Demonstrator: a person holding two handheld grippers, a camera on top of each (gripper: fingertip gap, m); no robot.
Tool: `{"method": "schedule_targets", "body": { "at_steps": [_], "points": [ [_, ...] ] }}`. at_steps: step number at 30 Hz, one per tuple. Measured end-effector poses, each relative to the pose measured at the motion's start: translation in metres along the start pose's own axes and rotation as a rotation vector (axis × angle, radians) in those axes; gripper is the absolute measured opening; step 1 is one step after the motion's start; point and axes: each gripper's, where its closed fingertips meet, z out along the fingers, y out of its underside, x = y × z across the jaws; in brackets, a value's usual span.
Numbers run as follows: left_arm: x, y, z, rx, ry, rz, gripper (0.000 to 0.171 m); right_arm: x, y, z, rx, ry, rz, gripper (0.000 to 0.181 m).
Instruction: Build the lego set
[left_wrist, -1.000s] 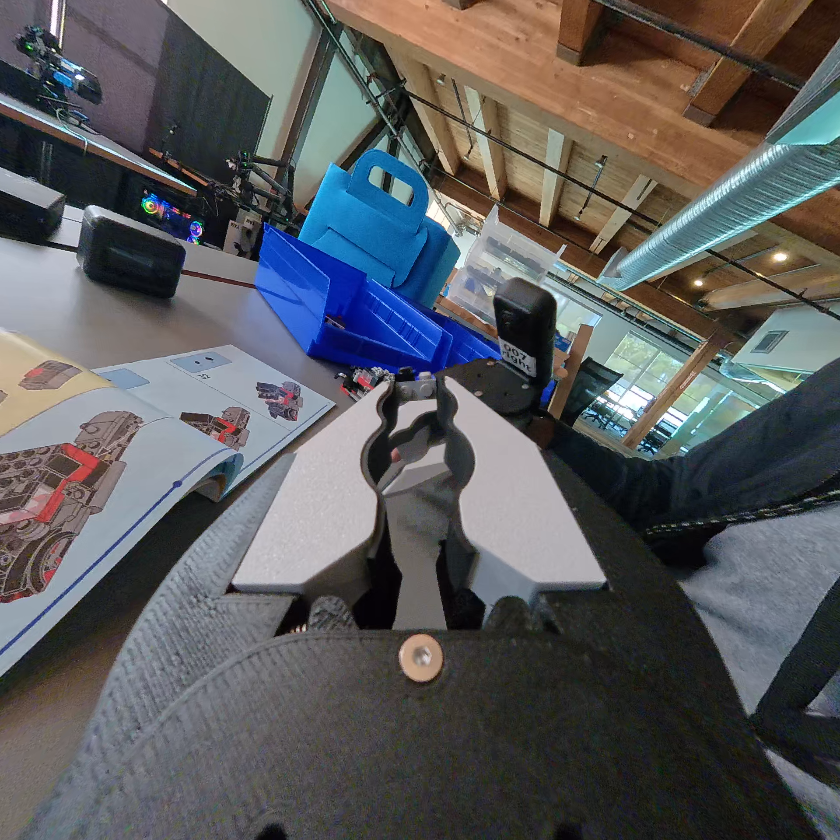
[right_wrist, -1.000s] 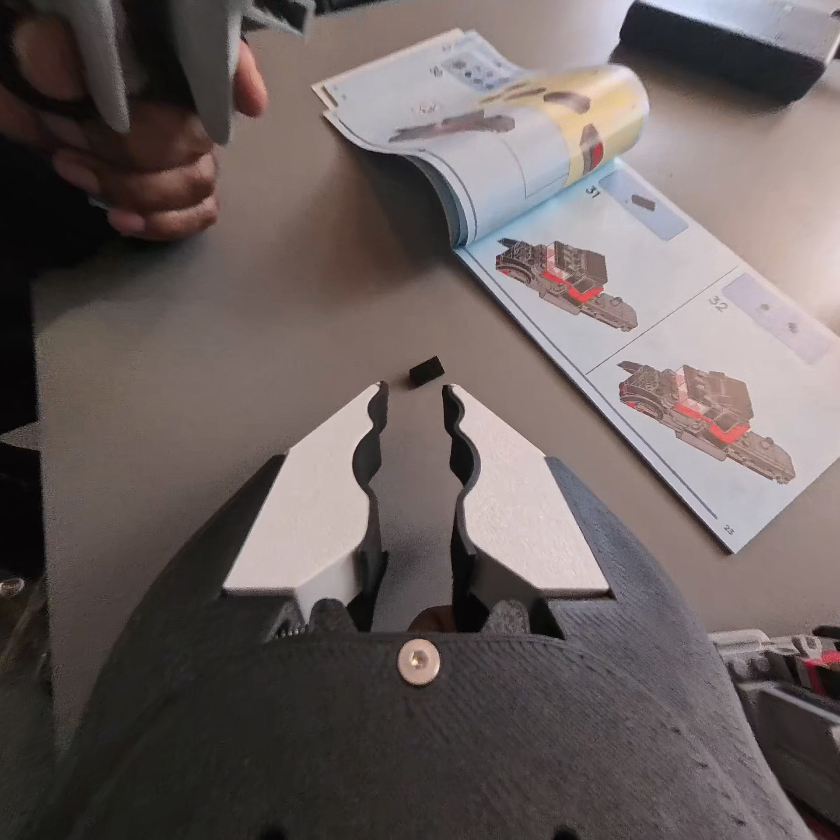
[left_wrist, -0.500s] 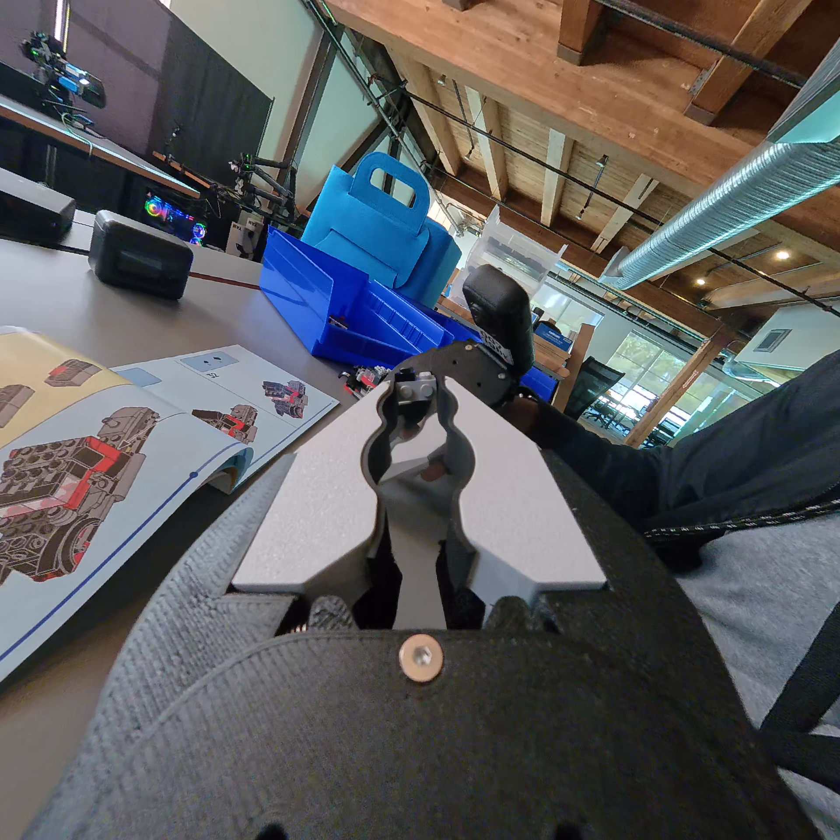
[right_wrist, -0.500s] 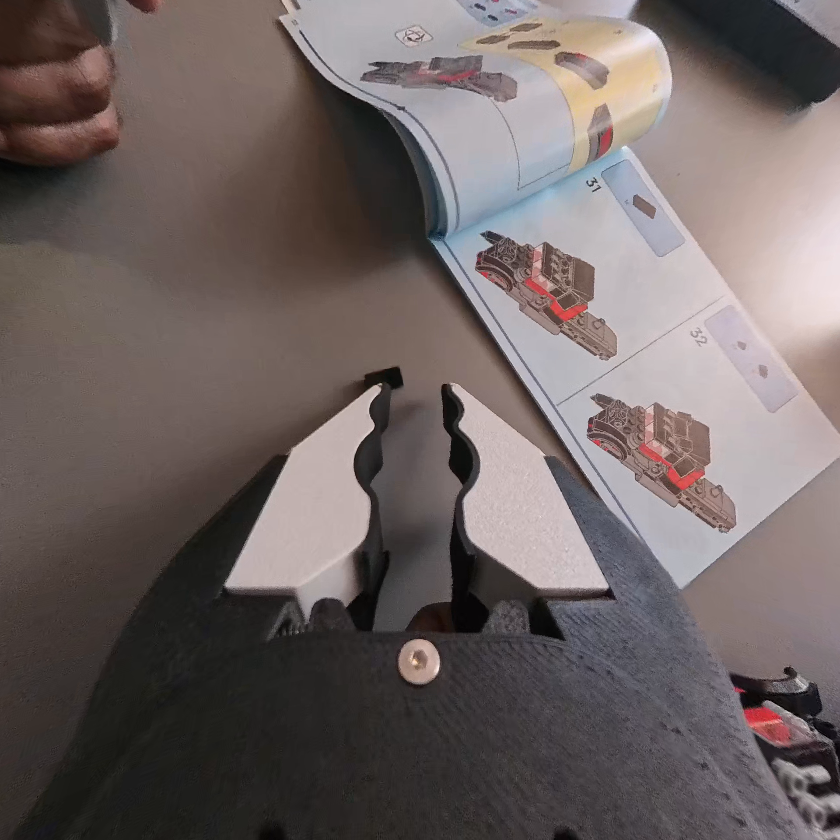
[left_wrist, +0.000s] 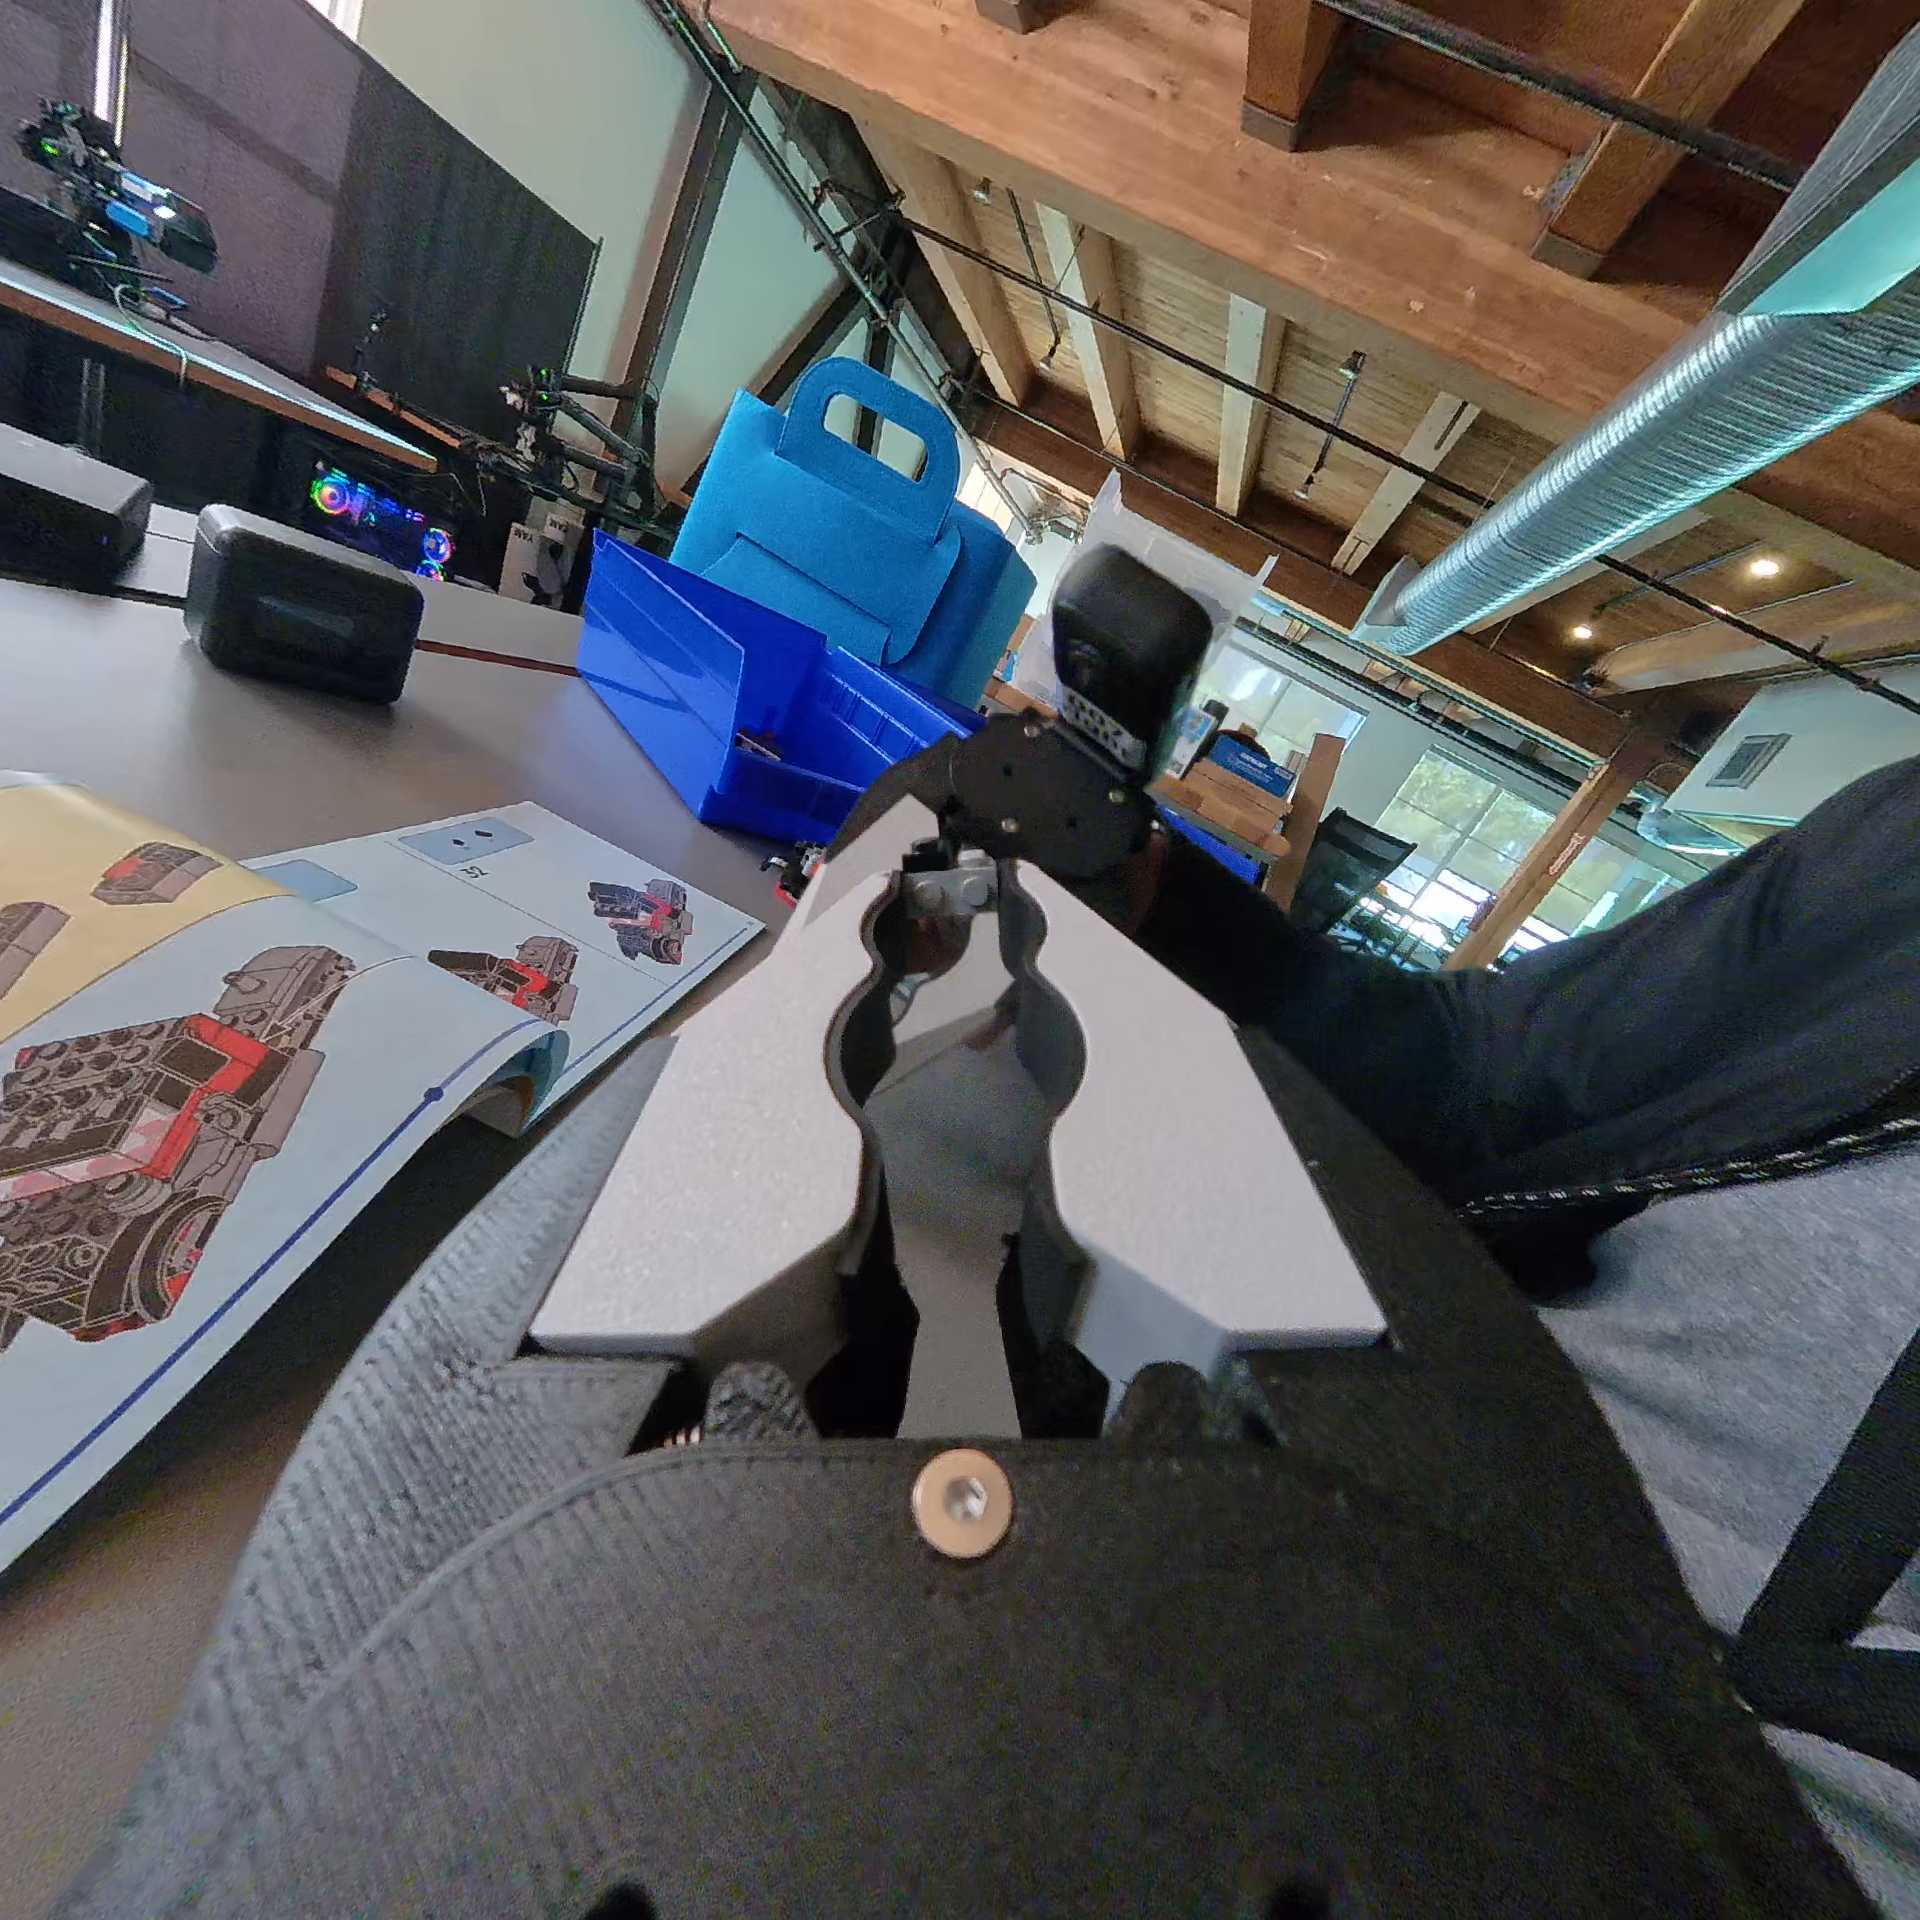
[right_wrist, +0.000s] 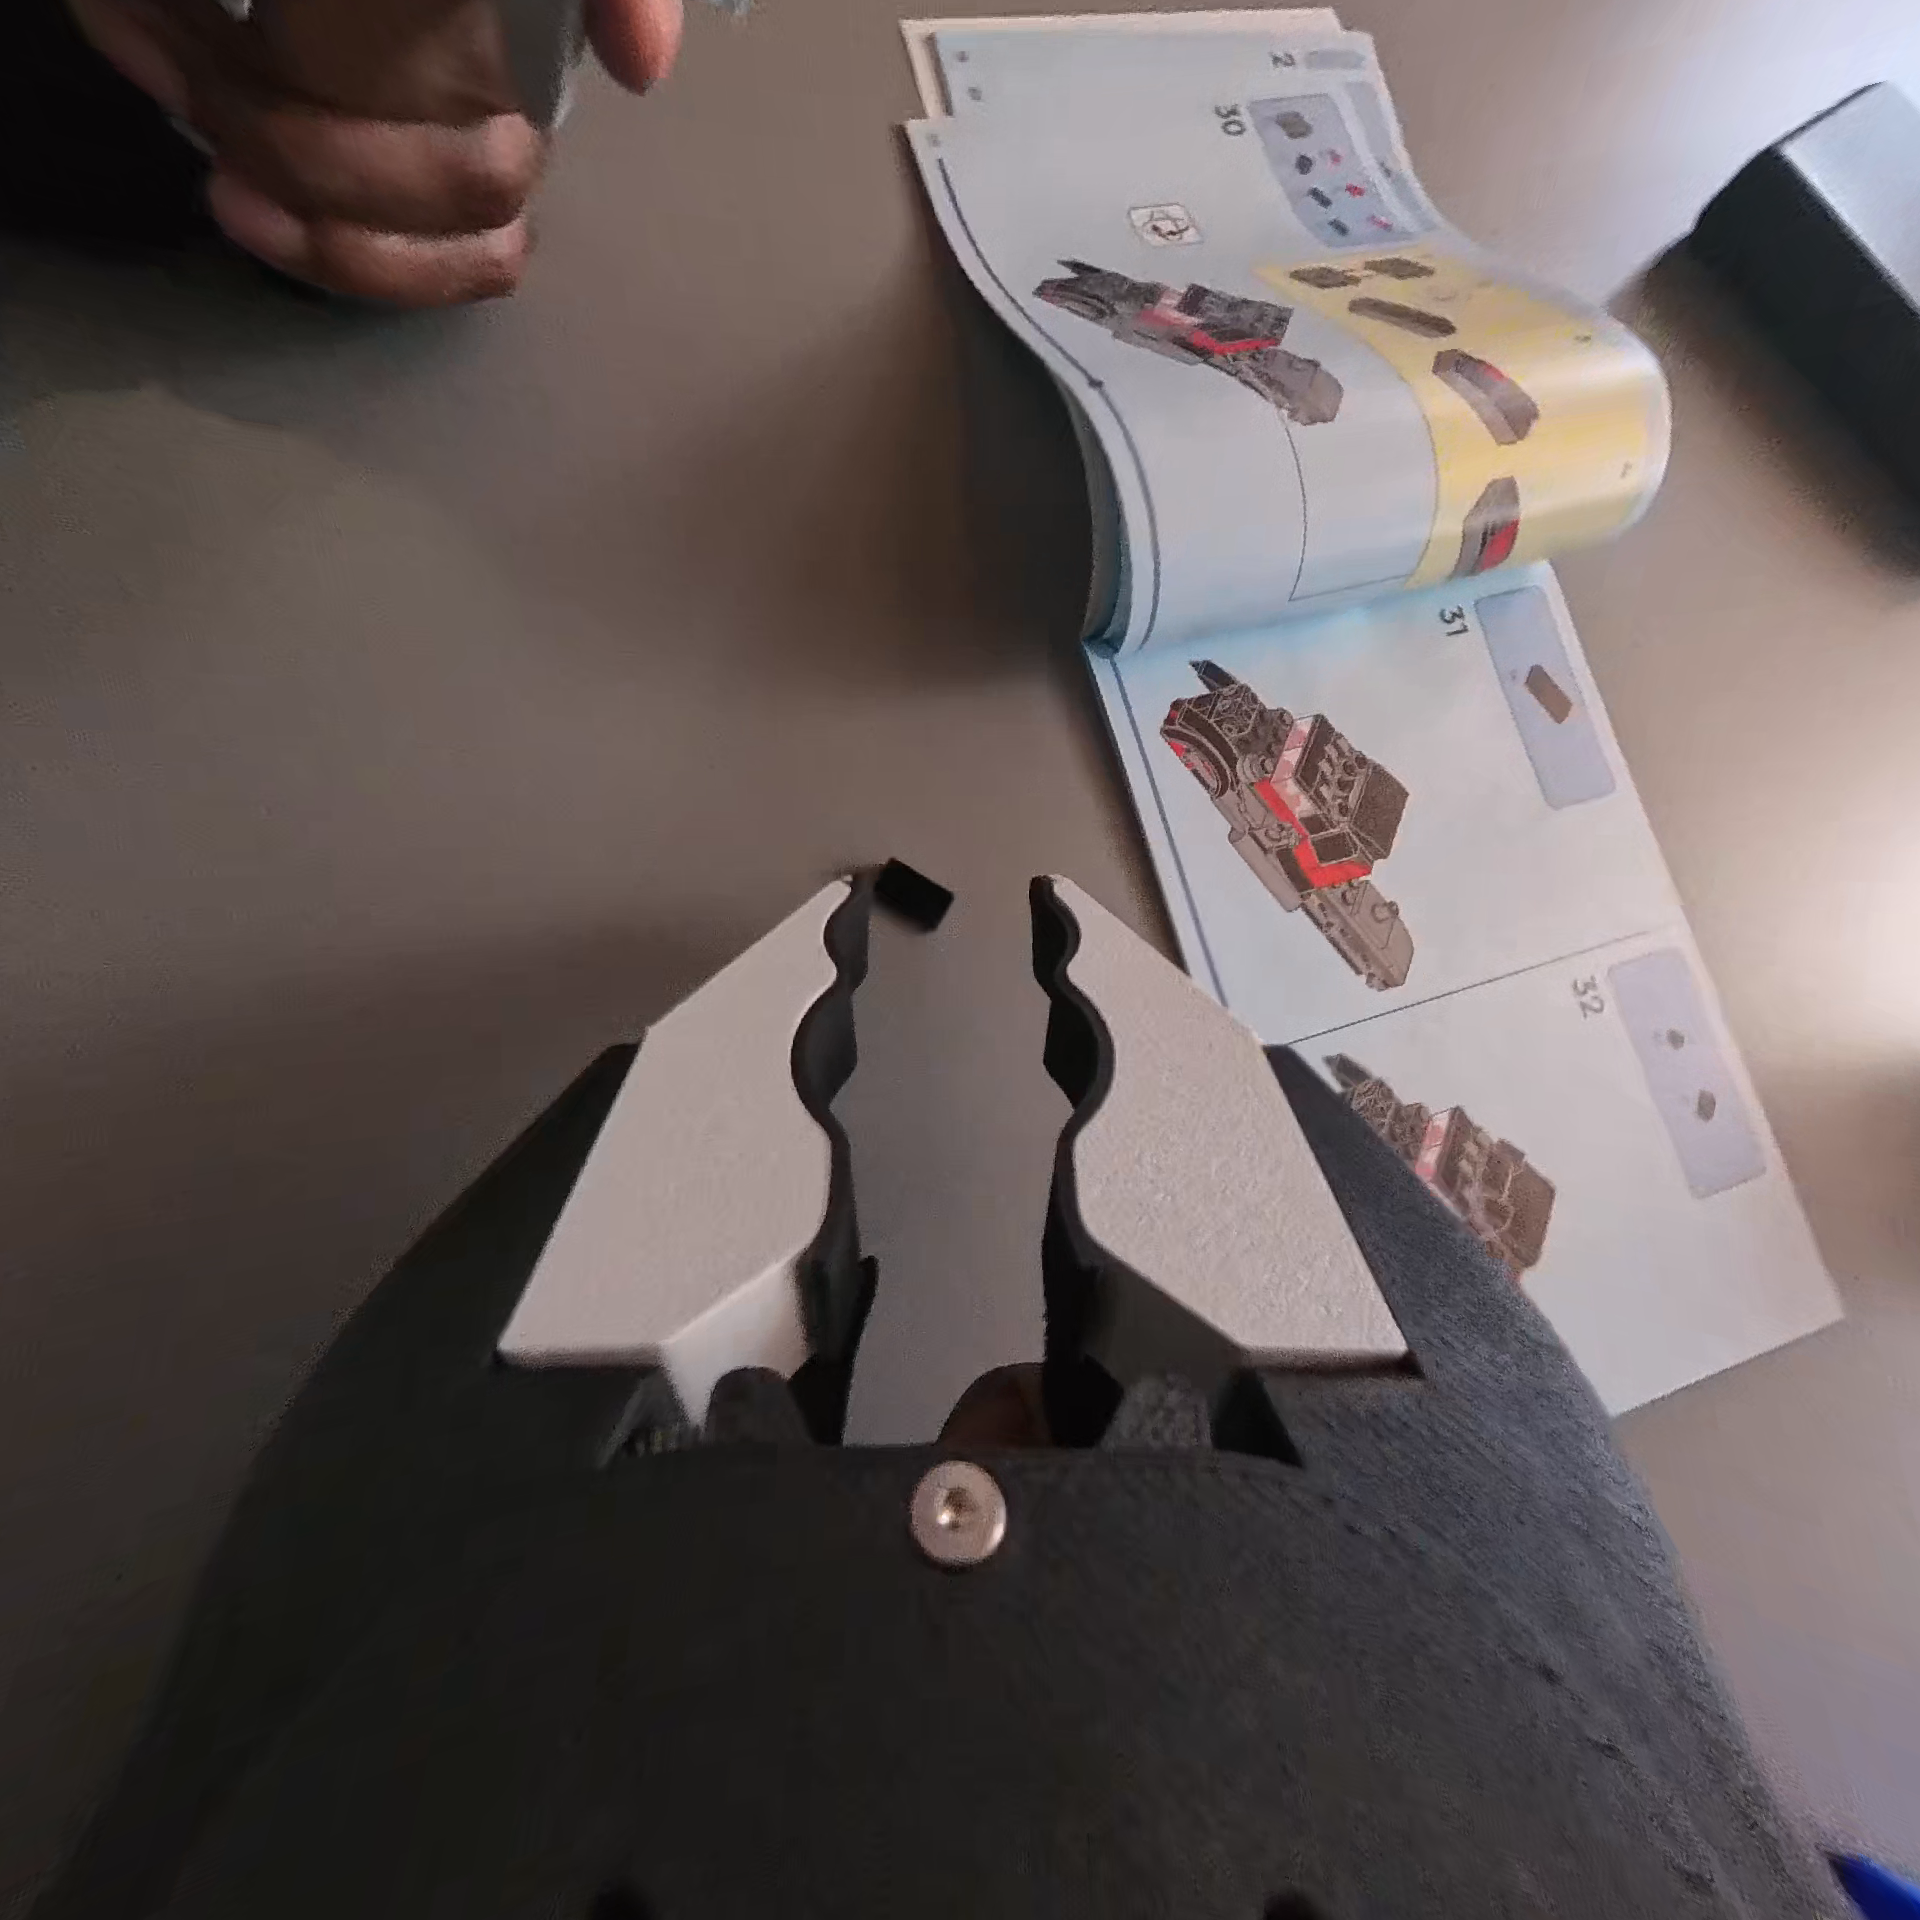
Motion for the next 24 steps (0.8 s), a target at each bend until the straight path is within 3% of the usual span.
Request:
{"method": "schedule_targets", "body": {
  "at_steps": [6, 14, 24],
  "points": [
    [0.001, 0.000, 0.000, -0.002, 0.009, 0.001, 0.016, -0.009, -0.001, 0.003, -0.098, -0.218, -0.198, 0.024],
    [0.004, -0.001, -0.002, 0.006, 0.023, 0.013, 0.017, -0.007, 0.007, 0.011, -0.193, -0.434, -0.195, 0.022],
    [0.004, -0.002, -0.004, 0.010, 0.027, 0.012, 0.017, -0.012, 0.009, 0.015, -0.175, -0.450, -0.159, 0.005]
  ]
}}
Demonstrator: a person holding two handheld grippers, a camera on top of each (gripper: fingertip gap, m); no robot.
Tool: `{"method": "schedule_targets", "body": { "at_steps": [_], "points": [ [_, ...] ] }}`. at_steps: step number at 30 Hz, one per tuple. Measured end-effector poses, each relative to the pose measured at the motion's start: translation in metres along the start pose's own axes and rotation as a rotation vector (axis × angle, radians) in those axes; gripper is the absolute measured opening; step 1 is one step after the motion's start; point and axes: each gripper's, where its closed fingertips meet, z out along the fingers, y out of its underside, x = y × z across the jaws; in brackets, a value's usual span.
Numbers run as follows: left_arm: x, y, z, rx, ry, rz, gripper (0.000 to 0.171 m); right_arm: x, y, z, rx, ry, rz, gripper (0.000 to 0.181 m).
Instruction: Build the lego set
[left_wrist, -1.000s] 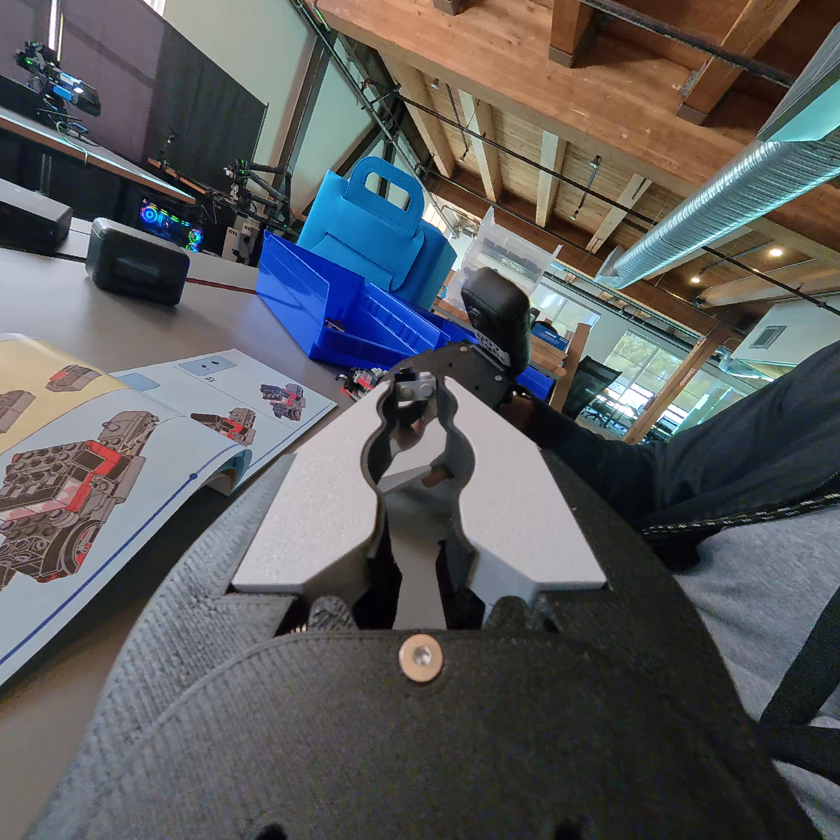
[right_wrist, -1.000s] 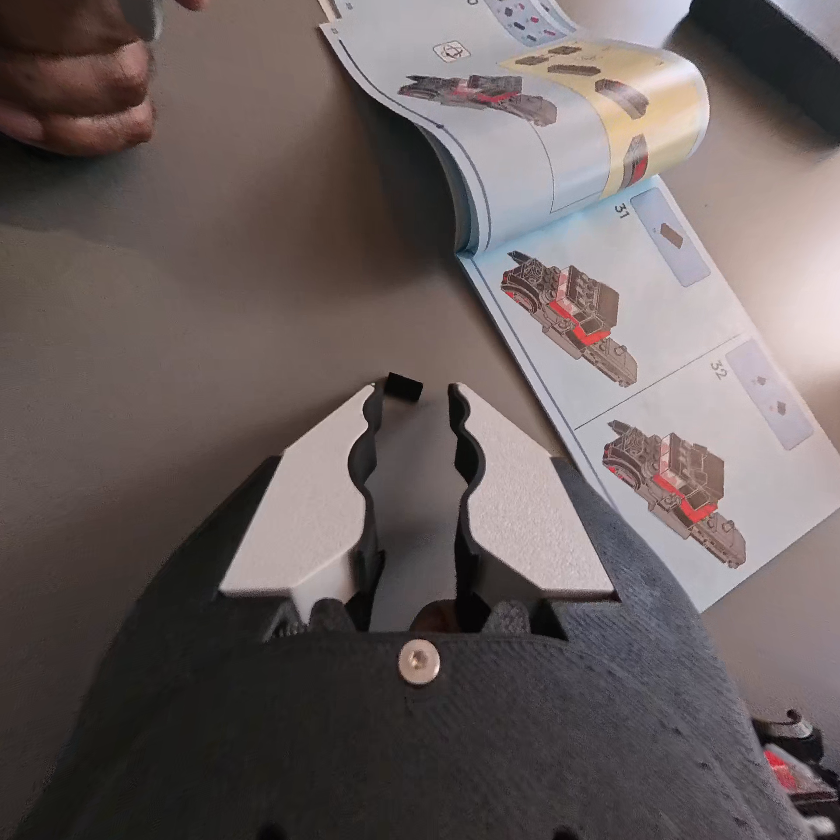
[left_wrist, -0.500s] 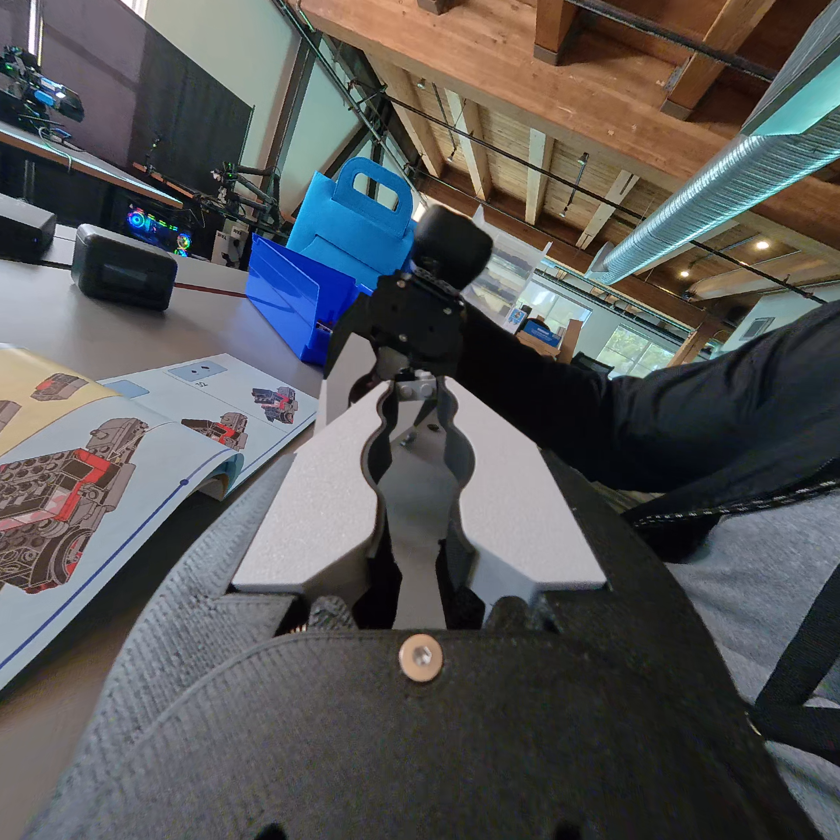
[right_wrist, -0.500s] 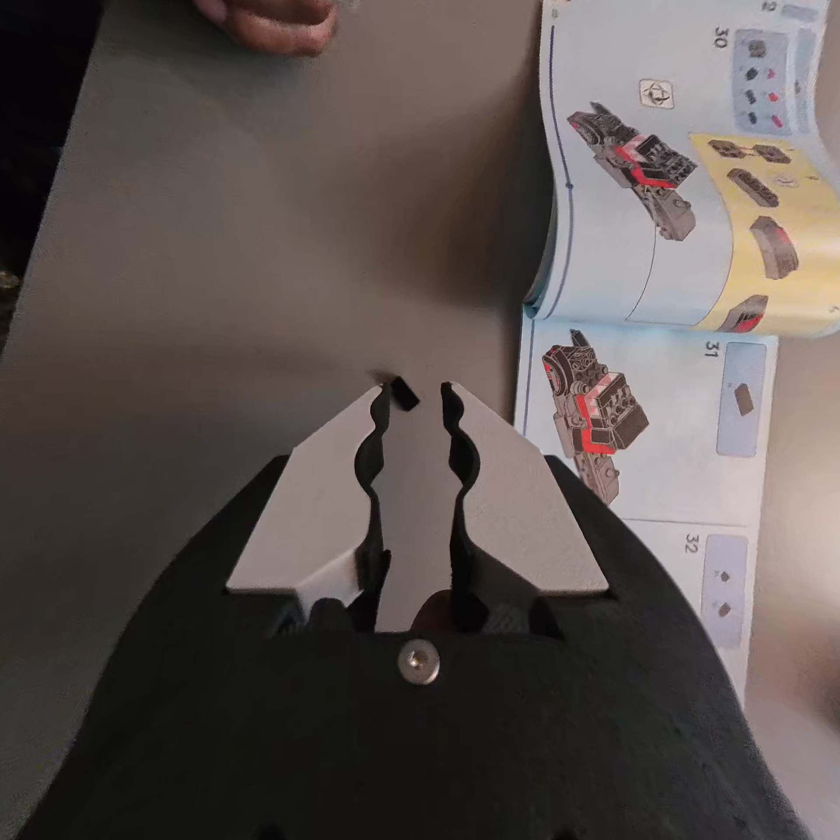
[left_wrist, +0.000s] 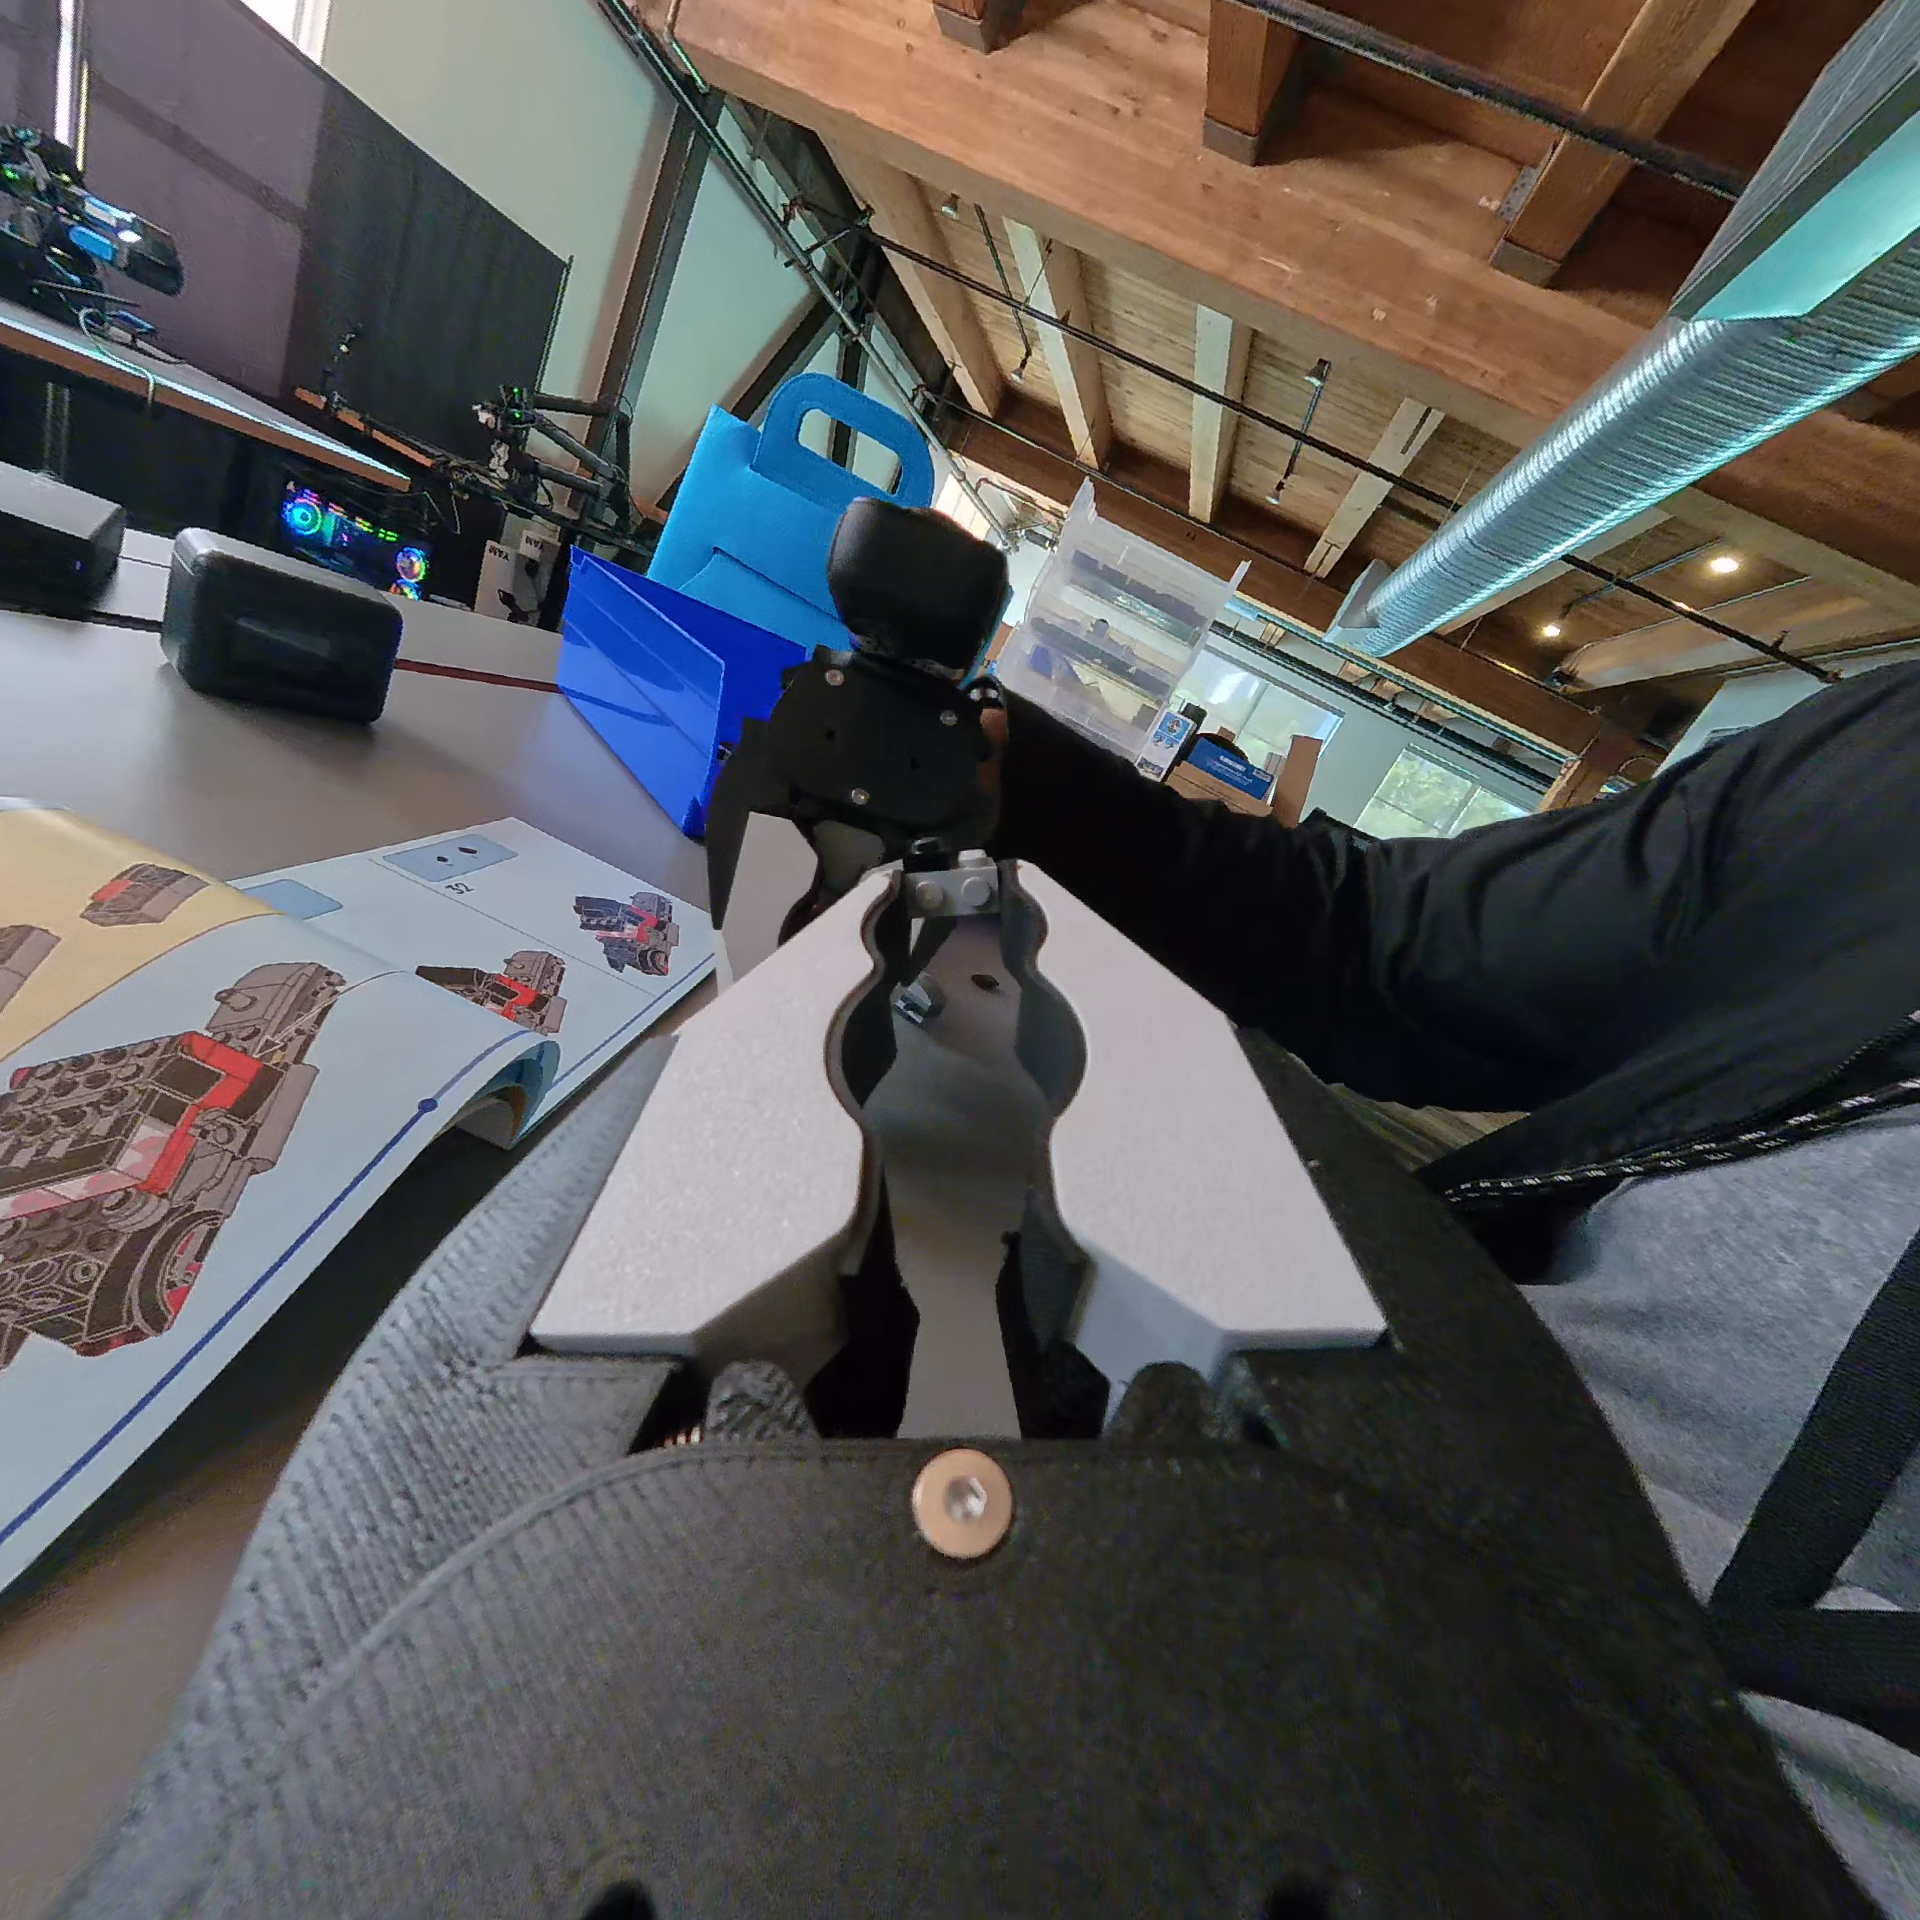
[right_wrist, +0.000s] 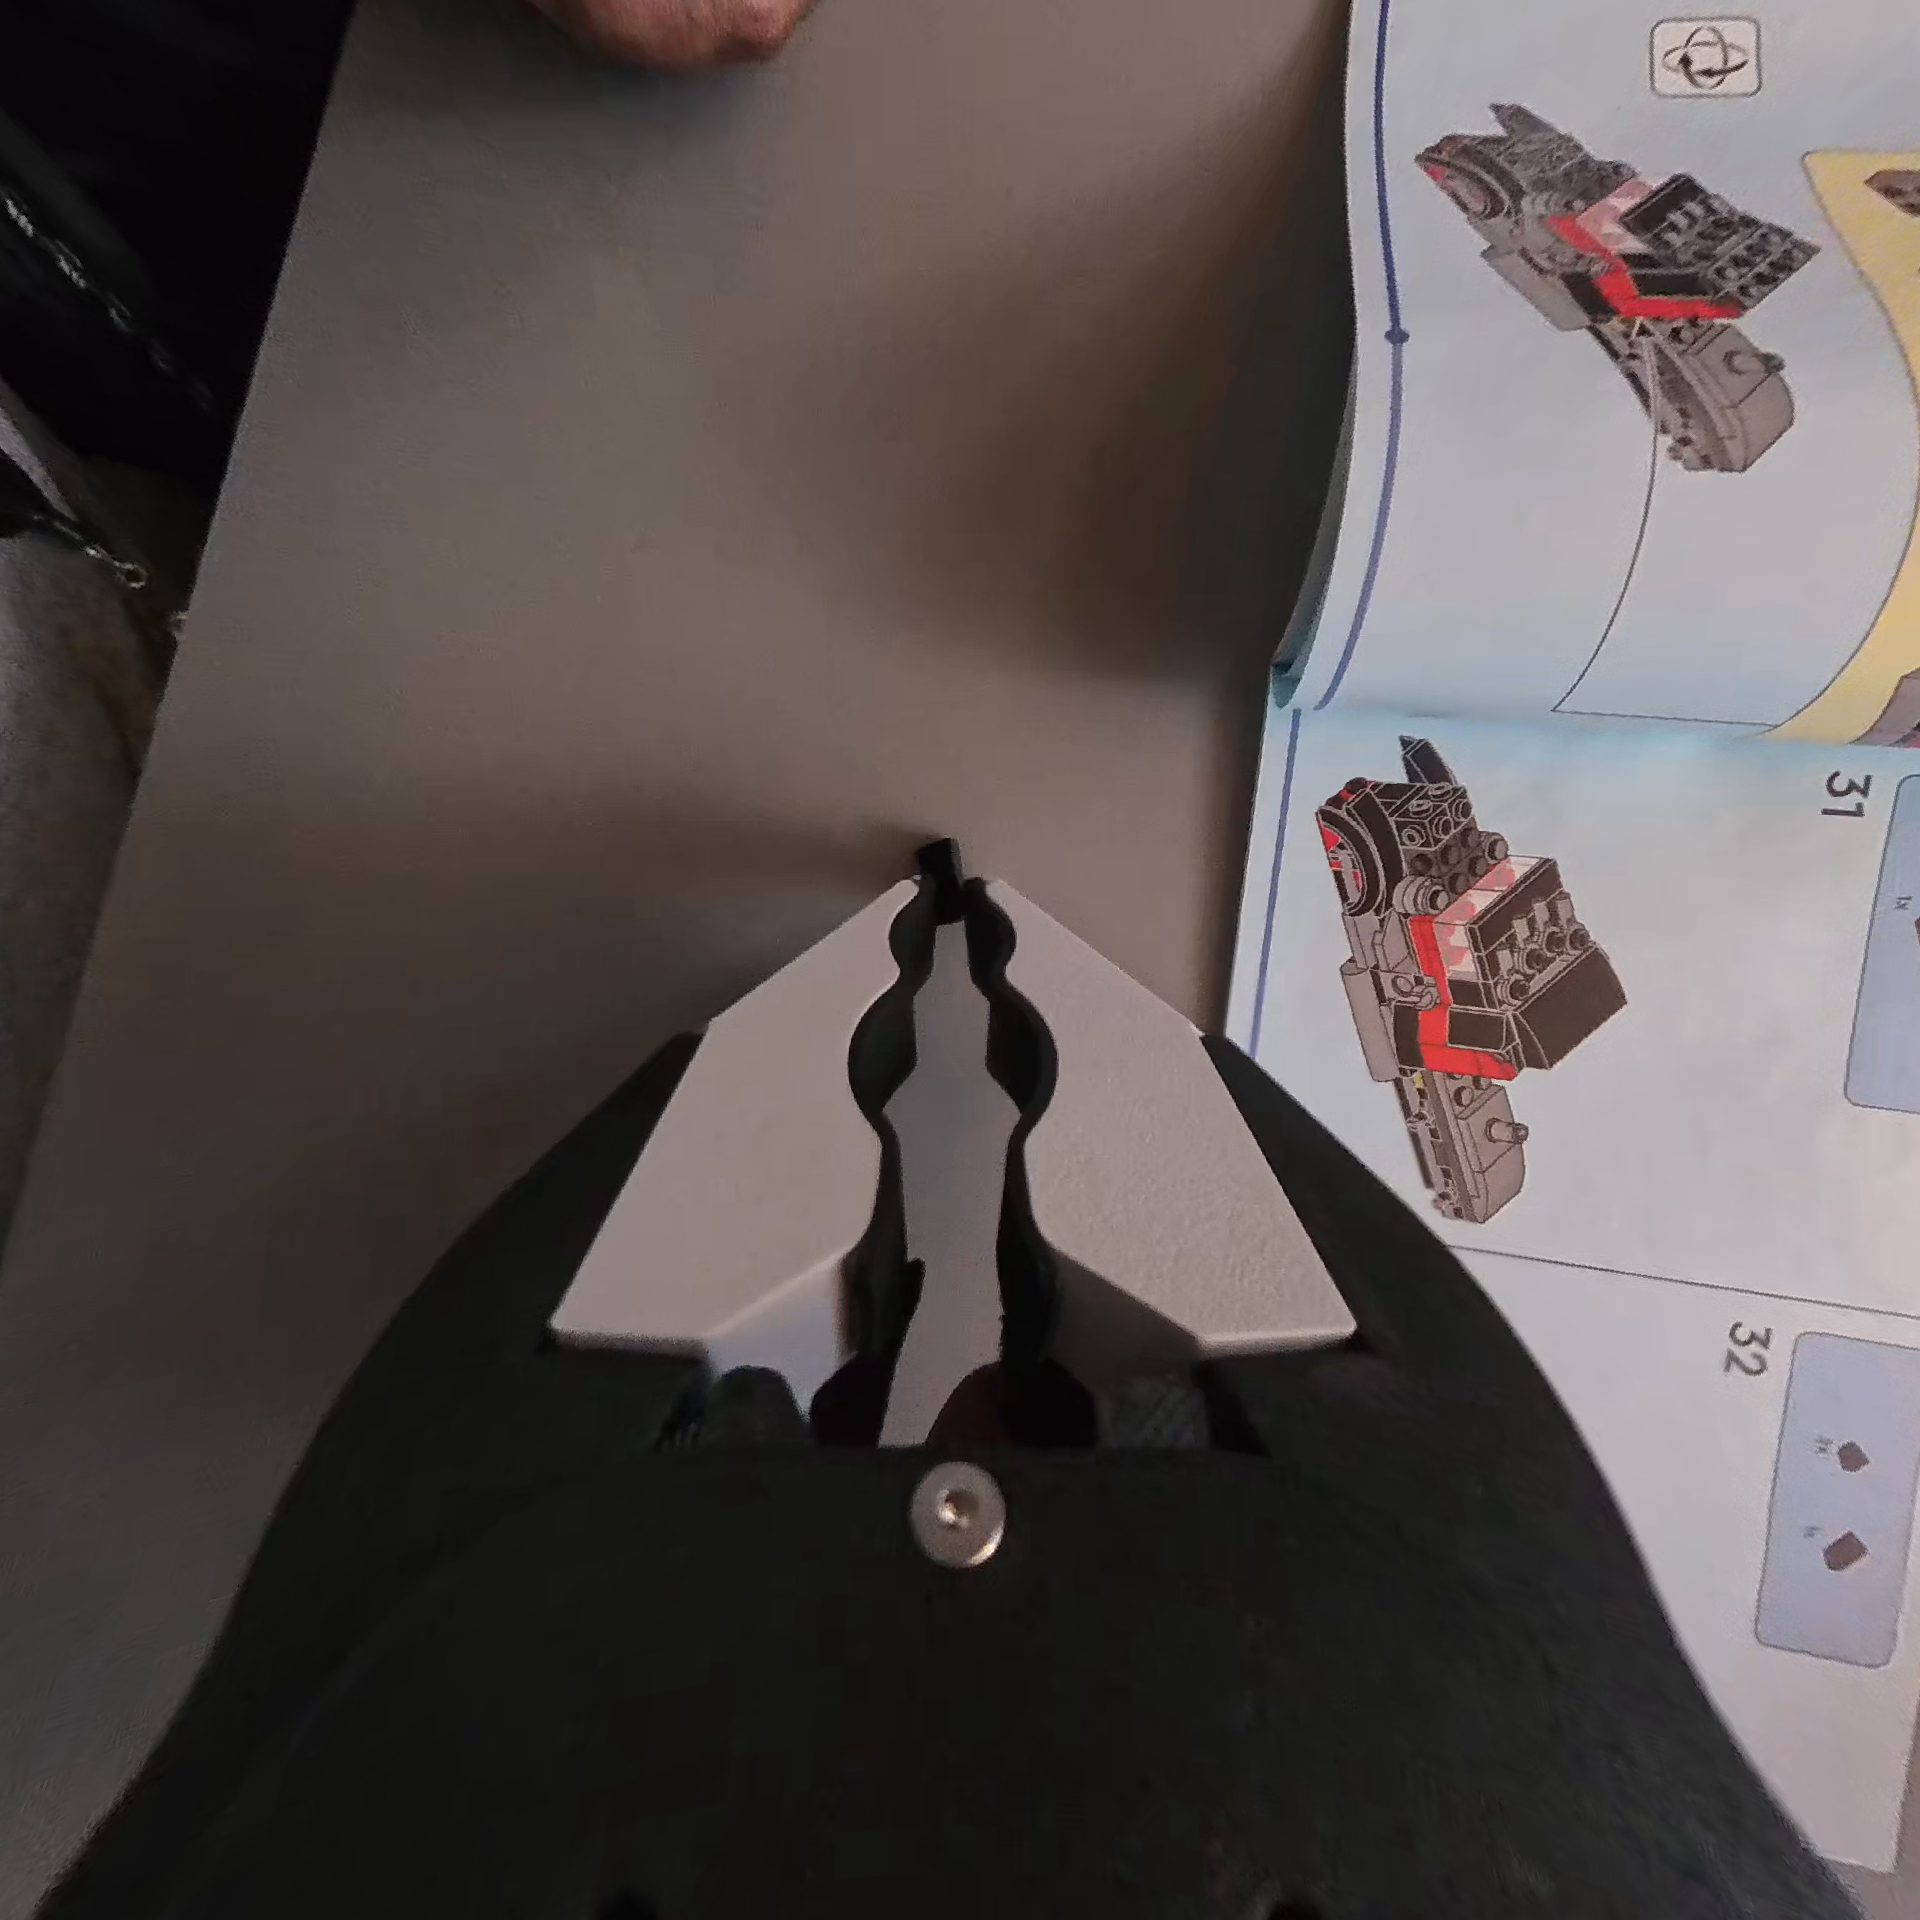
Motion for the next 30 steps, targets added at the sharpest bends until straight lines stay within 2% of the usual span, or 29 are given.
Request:
{"method": "schedule_targets", "body": {
  "at_steps": [5, 10, 15, 20, 25, 30],
  "points": [
    [0.000, 0.000, 0.000, 0.001, -0.003, 0.001, 0.017, -0.003, -0.003, -0.006, 0.062, 0.007, 0.033, 0.004],
    [0.000, 0.001, 0.001, -0.004, -0.006, 0.003, 0.017, 0.002, -0.013, -0.028, 0.147, 0.055, 0.054, 0.003],
    [0.001, 0.002, 0.002, -0.011, -0.002, 0.011, 0.017, 0.001, -0.054, -0.072, 0.330, 0.084, 0.062, 0.003],
    [0.008, 0.004, 0.004, -0.022, 0.025, 0.048, 0.017, -0.018, -0.094, -0.102, 0.415, 0.027, 0.050, 0.003],
    [0.011, 0.007, 0.008, -0.041, 0.008, 0.132, 0.017, -0.040, -0.121, -0.101, 0.414, -0.053, 0.038, 0.003],
    [0.013, 0.008, 0.011, -0.046, -0.007, 0.208, 0.017, -0.045, -0.126, -0.089, 0.339, -0.072, 0.035, 0.003]
  ]
}}
